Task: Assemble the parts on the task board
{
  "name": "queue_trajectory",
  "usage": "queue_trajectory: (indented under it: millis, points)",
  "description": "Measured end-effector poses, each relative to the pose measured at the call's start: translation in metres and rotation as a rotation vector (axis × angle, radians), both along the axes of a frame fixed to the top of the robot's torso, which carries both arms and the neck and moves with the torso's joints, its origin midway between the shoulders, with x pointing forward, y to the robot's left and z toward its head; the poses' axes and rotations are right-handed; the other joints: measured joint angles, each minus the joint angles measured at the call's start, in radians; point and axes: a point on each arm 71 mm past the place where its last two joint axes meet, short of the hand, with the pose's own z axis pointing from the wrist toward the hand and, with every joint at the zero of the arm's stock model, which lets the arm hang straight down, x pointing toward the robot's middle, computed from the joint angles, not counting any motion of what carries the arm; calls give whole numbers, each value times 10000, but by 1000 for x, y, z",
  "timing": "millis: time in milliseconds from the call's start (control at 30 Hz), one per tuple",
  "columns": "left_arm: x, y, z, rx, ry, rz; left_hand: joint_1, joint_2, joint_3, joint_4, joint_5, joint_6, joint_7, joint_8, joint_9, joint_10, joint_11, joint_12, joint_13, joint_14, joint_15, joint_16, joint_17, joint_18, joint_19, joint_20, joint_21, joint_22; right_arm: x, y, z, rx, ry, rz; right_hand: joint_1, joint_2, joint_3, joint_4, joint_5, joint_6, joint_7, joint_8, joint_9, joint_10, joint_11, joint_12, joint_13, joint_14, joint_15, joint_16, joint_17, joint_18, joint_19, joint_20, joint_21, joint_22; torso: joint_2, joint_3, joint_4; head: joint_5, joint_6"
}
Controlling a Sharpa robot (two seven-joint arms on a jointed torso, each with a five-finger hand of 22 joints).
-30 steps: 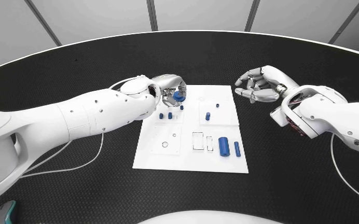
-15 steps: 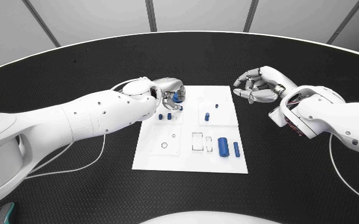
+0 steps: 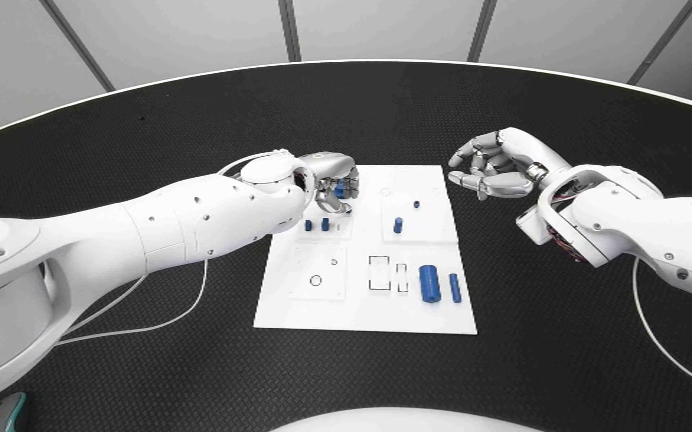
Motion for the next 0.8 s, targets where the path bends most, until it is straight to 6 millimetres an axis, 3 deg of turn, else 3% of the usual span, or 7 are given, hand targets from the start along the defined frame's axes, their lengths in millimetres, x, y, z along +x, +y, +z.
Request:
queue_trajectory:
  millis: [800]
  points:
    - [4,2,-13,413,421,256,0,0,27,-28,-39,71,-2,-90,-83,-3,3,-193,-77,-3,2,47,-158,1,0,0,61,2,-1,1,0,14,5,28,0,0,0,0,0,0,0,0,1,0,0,0,2,0,0,0,1,0,0,0,0,1,-11,7,-1,-36,-46]
